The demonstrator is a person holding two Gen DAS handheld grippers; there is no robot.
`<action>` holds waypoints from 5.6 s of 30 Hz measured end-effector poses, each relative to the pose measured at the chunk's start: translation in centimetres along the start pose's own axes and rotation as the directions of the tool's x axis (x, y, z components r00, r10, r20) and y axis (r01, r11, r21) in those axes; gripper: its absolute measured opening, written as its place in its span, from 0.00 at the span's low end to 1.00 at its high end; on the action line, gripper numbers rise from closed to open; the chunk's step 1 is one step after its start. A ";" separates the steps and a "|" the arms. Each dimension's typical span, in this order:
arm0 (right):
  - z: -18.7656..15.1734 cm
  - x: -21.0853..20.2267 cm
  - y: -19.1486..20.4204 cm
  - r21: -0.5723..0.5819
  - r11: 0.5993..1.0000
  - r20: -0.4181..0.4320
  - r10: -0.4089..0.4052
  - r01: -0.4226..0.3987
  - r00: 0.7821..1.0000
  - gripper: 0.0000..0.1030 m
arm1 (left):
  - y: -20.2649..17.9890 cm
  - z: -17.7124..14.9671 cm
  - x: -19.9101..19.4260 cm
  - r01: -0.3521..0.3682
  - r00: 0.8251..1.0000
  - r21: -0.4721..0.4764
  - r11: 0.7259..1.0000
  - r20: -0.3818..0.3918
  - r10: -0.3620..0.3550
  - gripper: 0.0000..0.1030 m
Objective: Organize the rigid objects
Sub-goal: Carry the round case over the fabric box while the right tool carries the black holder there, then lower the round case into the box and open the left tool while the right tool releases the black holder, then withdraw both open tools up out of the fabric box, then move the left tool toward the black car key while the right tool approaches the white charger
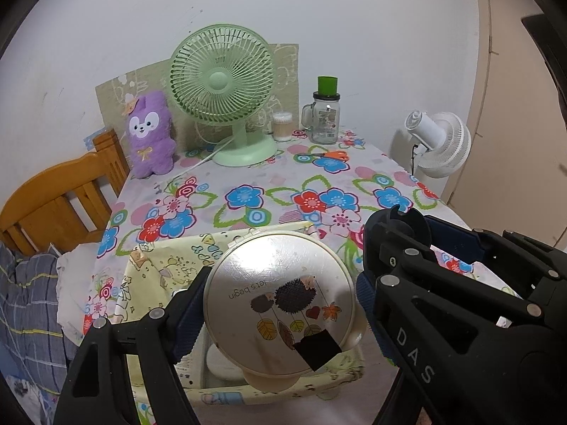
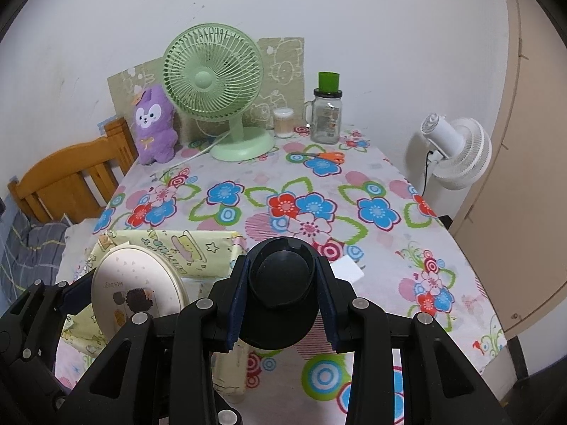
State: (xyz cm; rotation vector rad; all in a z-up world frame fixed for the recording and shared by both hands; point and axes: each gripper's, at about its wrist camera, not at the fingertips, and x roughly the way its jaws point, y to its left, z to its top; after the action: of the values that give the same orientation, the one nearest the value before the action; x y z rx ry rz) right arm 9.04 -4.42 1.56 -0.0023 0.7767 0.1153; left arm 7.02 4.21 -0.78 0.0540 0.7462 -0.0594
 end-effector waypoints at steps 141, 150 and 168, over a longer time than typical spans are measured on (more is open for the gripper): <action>-0.7 -4.7 -5.1 -0.059 0.998 0.059 0.021 -0.017 0.998 0.95 | -5.7 -0.7 -3.7 -0.012 0.999 -0.020 1.000 0.031 0.012 1.00; -0.9 -5.1 -6.6 -0.081 0.996 0.078 0.033 -0.027 0.996 0.95 | -7.4 -0.8 -3.7 -0.005 0.999 -0.019 1.000 0.049 0.006 1.00; -1.2 -3.1 -9.7 -0.118 0.993 0.089 0.030 -0.019 0.996 0.95 | -10.4 -1.0 -1.2 0.024 0.998 -0.008 1.000 0.057 -0.023 0.99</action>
State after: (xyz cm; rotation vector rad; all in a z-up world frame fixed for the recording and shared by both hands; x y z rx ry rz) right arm 6.99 -14.44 2.46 -0.0978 0.6787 0.1829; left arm 4.68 -6.01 -0.98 0.0351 0.6903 -0.0797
